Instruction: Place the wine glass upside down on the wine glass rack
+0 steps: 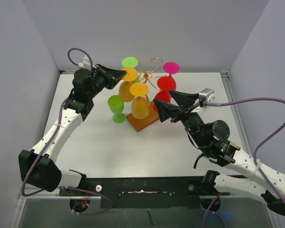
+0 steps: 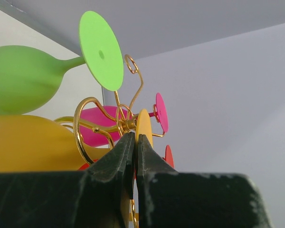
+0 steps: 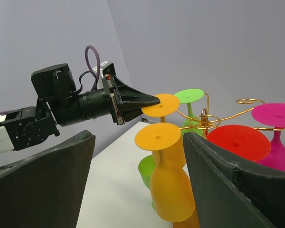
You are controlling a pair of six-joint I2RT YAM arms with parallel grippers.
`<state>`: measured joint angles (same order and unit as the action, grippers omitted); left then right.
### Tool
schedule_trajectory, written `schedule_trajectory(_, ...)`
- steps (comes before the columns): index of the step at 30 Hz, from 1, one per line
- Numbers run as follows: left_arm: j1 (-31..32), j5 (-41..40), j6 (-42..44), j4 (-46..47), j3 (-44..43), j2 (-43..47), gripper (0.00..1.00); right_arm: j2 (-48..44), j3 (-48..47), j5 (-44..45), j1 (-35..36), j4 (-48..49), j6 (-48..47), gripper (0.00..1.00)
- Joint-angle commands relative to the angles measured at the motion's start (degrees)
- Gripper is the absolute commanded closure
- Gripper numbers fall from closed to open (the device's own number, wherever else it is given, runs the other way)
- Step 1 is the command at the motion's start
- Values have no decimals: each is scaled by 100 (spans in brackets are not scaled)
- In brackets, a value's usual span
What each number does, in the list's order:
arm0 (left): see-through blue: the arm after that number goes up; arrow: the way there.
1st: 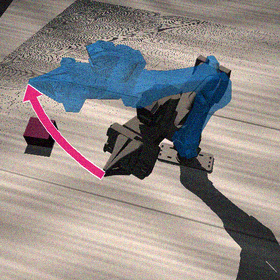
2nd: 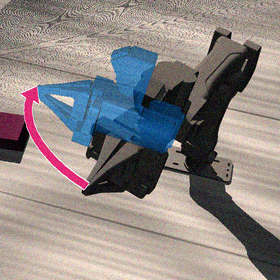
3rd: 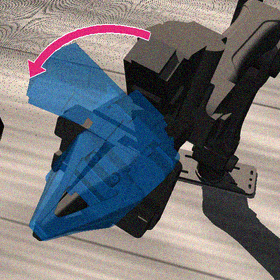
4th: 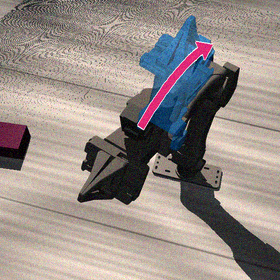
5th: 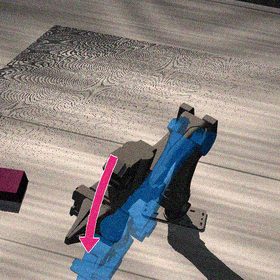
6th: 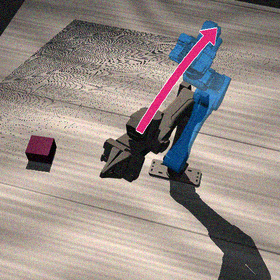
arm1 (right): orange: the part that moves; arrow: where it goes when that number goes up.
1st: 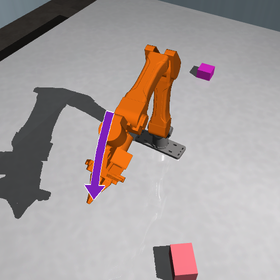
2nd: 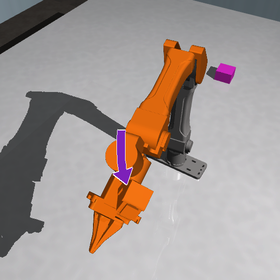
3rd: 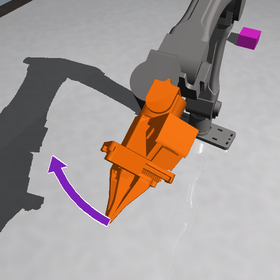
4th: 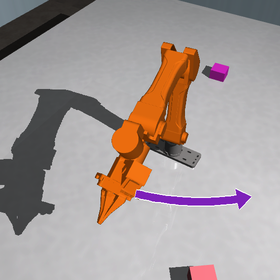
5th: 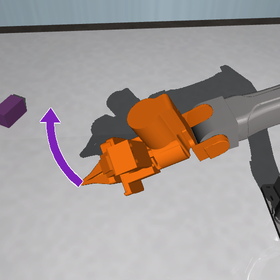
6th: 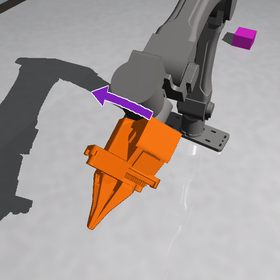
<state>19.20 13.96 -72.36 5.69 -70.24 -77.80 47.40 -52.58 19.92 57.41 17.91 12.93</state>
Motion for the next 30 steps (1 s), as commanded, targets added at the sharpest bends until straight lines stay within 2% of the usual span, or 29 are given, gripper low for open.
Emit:
schedule_trajectory(1,-39,-43,71,351,-298,102,100,-98,-50,33,-15,182,54,24)
schedule_trajectory(20,-33,380,-206,487,-214,-70,100,-137,-42,93,-13,151,82,24)
schedule_trajectory(30,-30,368,-32,171,-441,-262,100,-159,-26,125,-14,142,69,24)
